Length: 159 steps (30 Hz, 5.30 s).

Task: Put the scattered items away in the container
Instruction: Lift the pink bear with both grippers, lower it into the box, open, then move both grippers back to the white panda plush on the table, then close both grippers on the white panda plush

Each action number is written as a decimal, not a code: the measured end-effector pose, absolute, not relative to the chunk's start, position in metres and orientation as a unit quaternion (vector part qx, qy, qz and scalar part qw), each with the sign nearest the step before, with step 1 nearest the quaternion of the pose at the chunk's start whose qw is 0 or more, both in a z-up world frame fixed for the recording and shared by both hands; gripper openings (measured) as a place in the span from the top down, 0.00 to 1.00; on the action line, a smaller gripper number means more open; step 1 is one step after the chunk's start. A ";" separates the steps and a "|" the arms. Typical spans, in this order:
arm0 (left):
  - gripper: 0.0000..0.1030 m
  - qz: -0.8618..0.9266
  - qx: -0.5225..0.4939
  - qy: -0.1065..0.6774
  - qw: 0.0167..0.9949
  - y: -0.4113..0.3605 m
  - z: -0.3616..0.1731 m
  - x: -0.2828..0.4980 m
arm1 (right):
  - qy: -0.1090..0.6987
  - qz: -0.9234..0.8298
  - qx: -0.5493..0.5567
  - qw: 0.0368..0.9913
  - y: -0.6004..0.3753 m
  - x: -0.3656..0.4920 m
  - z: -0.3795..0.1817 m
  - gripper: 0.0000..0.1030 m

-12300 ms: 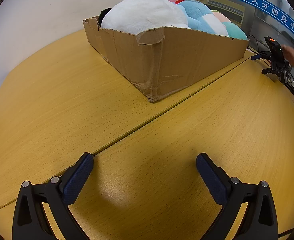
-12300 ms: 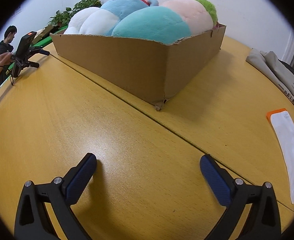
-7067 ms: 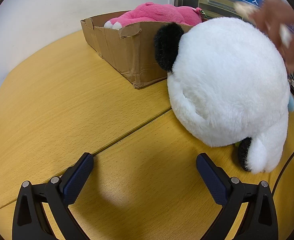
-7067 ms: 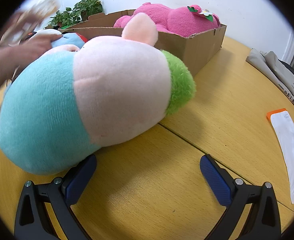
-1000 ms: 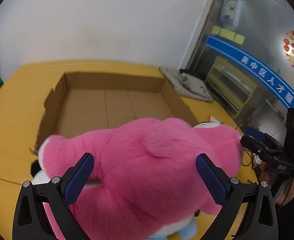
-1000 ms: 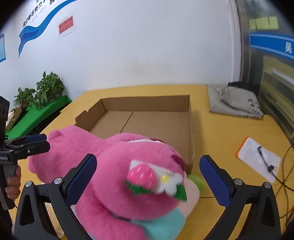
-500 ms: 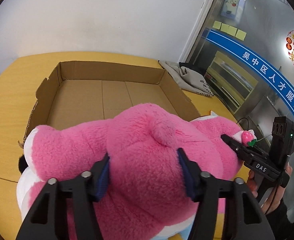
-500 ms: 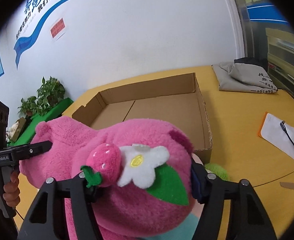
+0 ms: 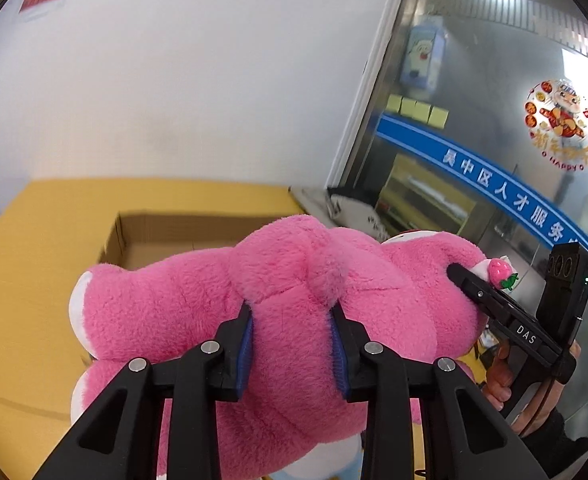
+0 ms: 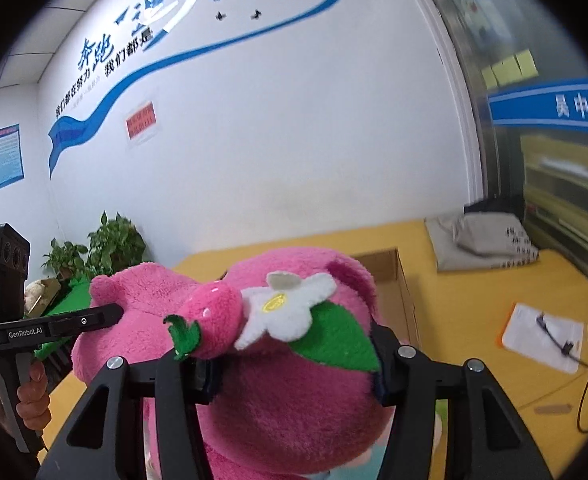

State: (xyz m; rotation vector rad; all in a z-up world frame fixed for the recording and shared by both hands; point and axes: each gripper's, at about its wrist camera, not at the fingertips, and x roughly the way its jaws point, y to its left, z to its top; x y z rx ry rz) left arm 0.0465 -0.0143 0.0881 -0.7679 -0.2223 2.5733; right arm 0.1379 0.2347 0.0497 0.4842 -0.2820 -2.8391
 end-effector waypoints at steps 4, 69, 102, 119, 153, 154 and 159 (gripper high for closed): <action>0.67 0.938 -0.258 -0.060 0.224 -0.022 0.127 0.001 | -0.082 -0.980 0.134 0.124 0.223 0.103 0.089 0.48; 0.00 0.937 -0.327 -0.096 0.077 -0.040 0.002 0.170 | -0.032 -0.953 0.294 0.067 0.167 0.212 -0.022 0.00; 0.00 0.935 -0.331 -0.077 0.106 -0.007 -0.008 0.183 | -0.031 -0.951 0.299 0.073 0.163 0.234 -0.034 0.00; 0.00 0.935 -0.328 -0.086 0.108 -0.014 -0.007 0.184 | -0.031 -0.951 0.300 0.072 0.166 0.232 -0.035 0.00; 0.40 0.857 -0.422 -0.216 0.200 -0.161 -0.104 0.076 | 0.139 -0.866 0.363 0.314 -0.036 0.125 -0.121 0.16; 0.41 0.859 -0.418 -0.216 0.201 -0.162 -0.102 0.079 | 0.131 -0.868 0.358 0.318 -0.034 0.127 -0.120 0.22; 0.43 0.876 -0.392 -0.202 0.194 -0.162 -0.065 0.095 | 0.059 -0.875 0.334 0.345 -0.018 0.137 -0.102 0.38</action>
